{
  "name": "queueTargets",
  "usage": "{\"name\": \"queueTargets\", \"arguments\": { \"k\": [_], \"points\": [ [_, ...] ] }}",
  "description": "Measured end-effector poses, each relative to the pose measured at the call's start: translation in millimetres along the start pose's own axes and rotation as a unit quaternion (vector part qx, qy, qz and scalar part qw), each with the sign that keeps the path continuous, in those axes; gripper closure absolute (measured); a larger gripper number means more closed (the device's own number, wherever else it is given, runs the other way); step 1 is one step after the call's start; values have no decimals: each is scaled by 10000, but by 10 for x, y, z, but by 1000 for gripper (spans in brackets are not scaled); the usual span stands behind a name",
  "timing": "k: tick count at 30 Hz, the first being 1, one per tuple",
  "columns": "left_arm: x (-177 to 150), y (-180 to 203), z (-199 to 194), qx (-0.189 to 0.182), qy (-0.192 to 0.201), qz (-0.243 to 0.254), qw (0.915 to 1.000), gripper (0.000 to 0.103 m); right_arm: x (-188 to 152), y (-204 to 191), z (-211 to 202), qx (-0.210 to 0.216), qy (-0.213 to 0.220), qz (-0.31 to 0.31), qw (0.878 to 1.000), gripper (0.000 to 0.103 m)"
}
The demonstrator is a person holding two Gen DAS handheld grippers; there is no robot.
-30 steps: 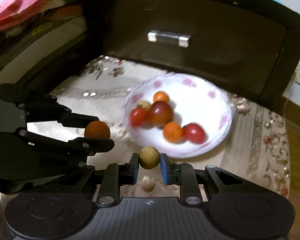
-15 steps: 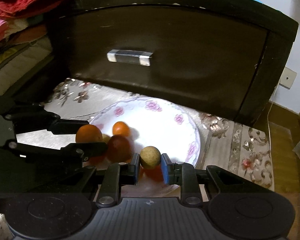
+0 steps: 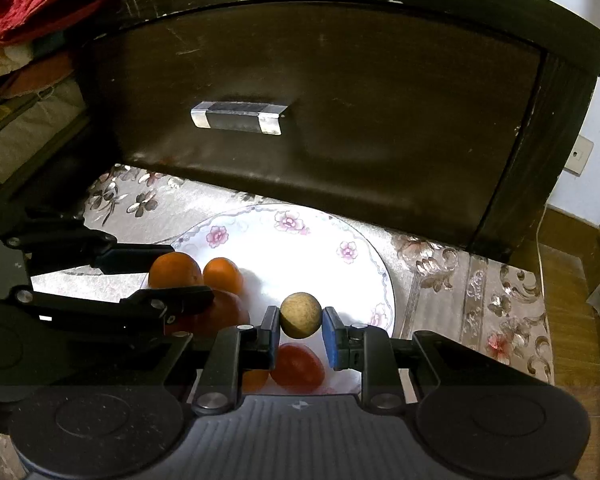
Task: Organize fruits
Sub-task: 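Carry the tangerine and olive-brown fruit over the white bowl with both grippers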
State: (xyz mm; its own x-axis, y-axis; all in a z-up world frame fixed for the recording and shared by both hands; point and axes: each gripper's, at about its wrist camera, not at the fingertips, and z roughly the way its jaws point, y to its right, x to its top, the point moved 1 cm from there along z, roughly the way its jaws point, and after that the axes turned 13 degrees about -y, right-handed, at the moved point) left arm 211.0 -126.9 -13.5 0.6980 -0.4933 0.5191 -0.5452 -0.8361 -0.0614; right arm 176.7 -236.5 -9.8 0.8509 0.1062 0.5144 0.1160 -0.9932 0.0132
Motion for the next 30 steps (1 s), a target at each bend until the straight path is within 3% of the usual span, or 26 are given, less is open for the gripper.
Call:
{"name": "queueTargets", "arguments": {
  "k": [30],
  "points": [
    [10,7,10,64,45,55,10000,64,3,37,94,-15,-49,68,10000,80]
  ]
}}
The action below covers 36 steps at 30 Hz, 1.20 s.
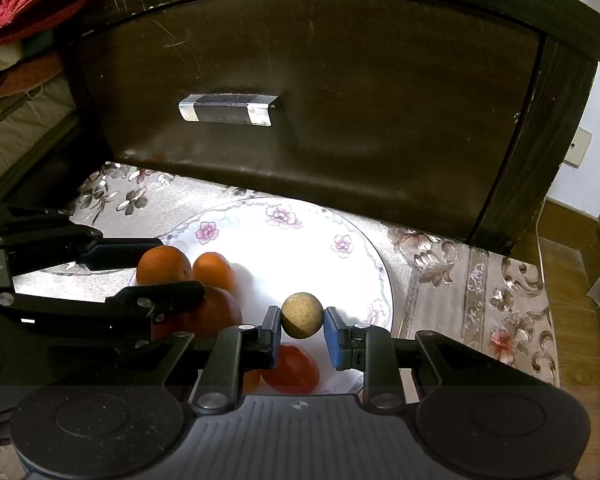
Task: Organize fruits
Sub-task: 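Carry the tangerine and olive-brown fruit over the white bowl with both grippers, then open the right gripper to drop the olive-brown fruit into the bowl, then open the left gripper to drop the tangerine into the bowl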
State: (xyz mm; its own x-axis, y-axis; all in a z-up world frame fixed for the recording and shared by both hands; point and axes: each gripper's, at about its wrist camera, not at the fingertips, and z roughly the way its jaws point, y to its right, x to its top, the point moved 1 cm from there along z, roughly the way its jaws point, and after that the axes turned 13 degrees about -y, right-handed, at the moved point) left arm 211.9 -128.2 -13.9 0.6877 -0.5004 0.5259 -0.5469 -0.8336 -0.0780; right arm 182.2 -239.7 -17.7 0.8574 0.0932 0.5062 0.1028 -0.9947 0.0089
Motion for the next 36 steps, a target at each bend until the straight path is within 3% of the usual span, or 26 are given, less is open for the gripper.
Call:
{"name": "queueTargets", "arguments": {
  "k": [11,28,36],
  "points": [
    [-14,6,-11,52,9,14,10000,63,-6,-4,-6,-55,5,-6,10000,80],
    [-70,3,-202,191,77,-109,9997,57,-57,-41,-215,-102,220,52,9997,69],
    [-156,-22,-390,314,224,-296,9988,38,-127,-68,-411,-157,388,190,9989,66]
  ]
}}
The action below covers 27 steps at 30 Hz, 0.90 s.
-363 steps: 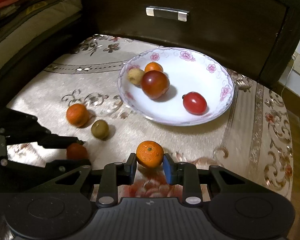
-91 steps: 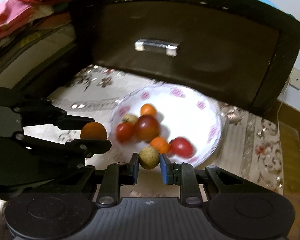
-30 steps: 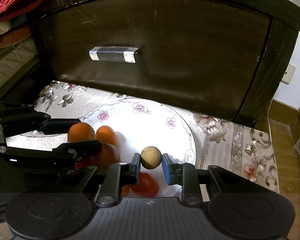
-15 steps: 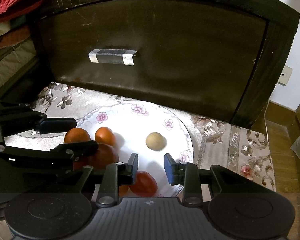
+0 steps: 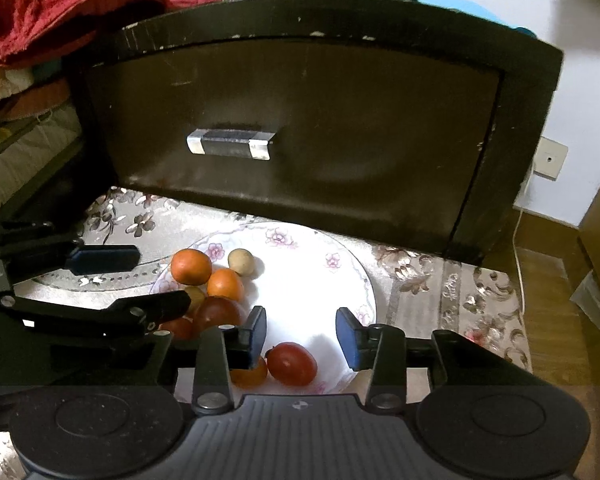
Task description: Organize fruits
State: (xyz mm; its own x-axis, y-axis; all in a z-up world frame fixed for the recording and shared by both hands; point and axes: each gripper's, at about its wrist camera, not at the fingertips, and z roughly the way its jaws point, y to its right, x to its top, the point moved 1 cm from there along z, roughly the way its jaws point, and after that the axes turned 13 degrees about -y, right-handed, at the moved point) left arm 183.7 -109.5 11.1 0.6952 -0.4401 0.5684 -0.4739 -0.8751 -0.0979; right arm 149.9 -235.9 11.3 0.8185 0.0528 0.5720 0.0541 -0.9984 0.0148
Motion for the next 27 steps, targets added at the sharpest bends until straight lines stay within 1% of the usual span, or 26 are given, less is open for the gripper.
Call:
{"name": "queueTargets", "arguments": {
  "k": [1,3,11,15,18,19,21,25,27],
  "points": [
    [-11,-2,-26,46,25,1,10000,35,-16,-6,-28,-2,16,9,10000,65],
    [-39,-5,-82,110,79,-4,9999,31,-51,-9,-78,-18,46,30,10000,64],
    [-165,36,-212,281,141,-40,9995,21,-189,3,-227,-51,98,104,9999,62],
    [-269,70,-255,399,115,-95,9991,10,-271,0,-269,-78,51,144,9999,61],
    [-363,101,-288,582,103,-127,9982,1,-338,-24,-294,-115,-14,151,9998,60],
    [-394,111,-303,625,97,-129,9979,0,-365,-38,-304,-135,-33,149,9998,60],
    [-451,119,-331,631,73,-167,9978,0,-414,-61,-329,-144,-49,156,9998,60],
    [-586,81,-380,493,-84,-454,9977,0,-531,-88,-387,-145,-124,239,9995,56],
    [-650,84,-398,488,-162,-522,9973,0,-606,-113,-409,-145,-182,266,9994,56]
  ]
}}
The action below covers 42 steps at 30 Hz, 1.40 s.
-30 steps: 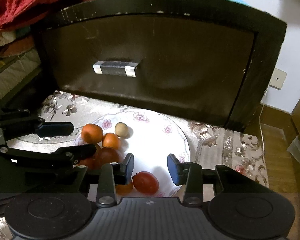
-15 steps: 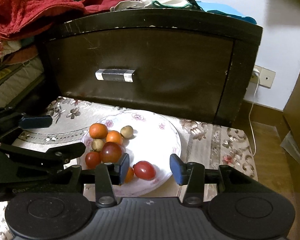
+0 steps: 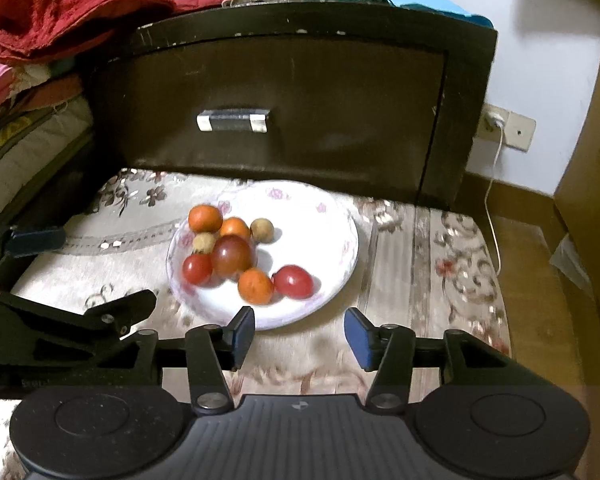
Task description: Organize fruits
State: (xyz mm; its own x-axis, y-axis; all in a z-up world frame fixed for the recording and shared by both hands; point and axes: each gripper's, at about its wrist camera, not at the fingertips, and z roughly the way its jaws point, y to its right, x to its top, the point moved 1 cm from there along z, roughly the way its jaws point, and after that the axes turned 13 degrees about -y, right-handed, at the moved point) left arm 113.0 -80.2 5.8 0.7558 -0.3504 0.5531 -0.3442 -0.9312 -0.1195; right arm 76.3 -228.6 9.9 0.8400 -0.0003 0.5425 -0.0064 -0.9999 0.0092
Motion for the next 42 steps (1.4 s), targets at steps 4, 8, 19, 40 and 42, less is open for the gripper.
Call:
{"name": "queueTargets", "arguments": {
  "k": [4,8,19,40,42],
  "points": [
    [-128,26,-60,96,-95,-50,9999,0,-147,-55,-60,11,-88,-10,10000,55],
    [-227,48,-145,177,-103,-70,9998,0,-260,-97,-131,94,-130,66,9998,54],
    [-480,118,-316,385,-256,-97,9989,0,-540,-212,-306,205,-168,127,9996,53],
    [-754,78,-490,295,-390,-241,9985,0,-784,-334,-453,236,-181,97,9995,51],
    [-769,72,-493,292,-406,-253,9984,0,-807,-348,-460,231,-194,82,9995,51]
  ]
}}
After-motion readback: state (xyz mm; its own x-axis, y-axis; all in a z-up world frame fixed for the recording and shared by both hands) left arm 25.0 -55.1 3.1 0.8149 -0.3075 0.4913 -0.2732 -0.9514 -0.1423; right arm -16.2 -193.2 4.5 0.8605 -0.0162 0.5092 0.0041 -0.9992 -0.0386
